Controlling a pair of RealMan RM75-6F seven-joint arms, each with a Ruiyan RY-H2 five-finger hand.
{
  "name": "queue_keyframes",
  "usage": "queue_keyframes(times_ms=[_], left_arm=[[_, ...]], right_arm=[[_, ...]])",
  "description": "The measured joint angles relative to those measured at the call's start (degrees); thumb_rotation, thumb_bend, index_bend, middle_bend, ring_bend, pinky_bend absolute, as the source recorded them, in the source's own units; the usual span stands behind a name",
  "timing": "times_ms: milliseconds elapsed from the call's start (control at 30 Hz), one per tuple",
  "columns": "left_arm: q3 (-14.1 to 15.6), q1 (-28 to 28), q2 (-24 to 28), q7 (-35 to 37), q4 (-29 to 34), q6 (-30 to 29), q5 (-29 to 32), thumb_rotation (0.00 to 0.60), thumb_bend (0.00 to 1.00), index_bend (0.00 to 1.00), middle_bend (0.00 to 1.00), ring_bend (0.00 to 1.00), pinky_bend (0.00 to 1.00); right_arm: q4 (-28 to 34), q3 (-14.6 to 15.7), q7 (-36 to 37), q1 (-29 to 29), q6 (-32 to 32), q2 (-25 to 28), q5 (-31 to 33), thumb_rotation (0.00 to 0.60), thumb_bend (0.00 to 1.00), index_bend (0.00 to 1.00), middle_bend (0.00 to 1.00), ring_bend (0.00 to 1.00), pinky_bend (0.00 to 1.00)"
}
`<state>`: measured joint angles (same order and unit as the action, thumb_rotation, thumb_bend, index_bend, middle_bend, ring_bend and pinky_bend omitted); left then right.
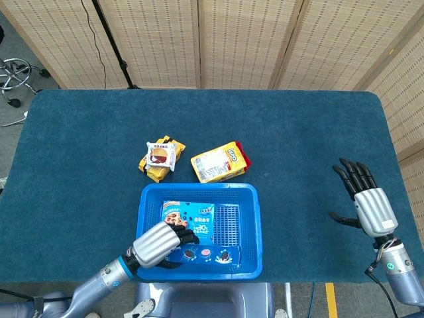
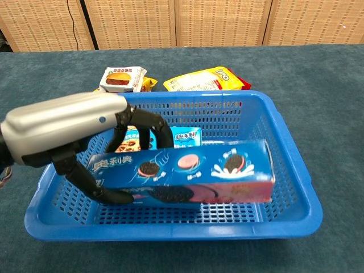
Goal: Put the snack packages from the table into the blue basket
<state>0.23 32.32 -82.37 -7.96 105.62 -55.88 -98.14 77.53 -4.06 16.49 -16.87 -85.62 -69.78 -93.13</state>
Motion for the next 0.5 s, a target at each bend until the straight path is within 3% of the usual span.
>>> queue_keyframes(times_ms=[33, 233, 500], left_arm=[[0.2, 0.5, 0.6, -0.3, 0.6, 2.1, 1.4, 0.600, 0.04, 0.00, 0.00, 0.00, 0.01], [0.4, 3.3, 4.7, -0.3, 4.2, 9.8, 7.8, 0.600, 0.00, 0.00, 0.00, 0.00, 0.00], [-1.6, 2.6, 8.8, 10.1, 4.7, -0.3, 5.3, 0.600, 0.00, 0.00, 0.00, 0.00, 0.00]], right_arm=[[0.0, 0.0, 0.0, 0.0, 0.0, 0.0, 0.0, 0.600, 0.00, 0.00, 0.00, 0.00, 0.03], [-0.1, -0.1, 0.1, -0.1, 0.4, -0.1, 0.1, 0.600, 0.00, 0.00, 0.00, 0.00, 0.03], [0.1, 0.0, -0.1, 0.0, 0.4, -0.1, -0.1, 0.600, 0.00, 0.00, 0.00, 0.00, 0.03]])
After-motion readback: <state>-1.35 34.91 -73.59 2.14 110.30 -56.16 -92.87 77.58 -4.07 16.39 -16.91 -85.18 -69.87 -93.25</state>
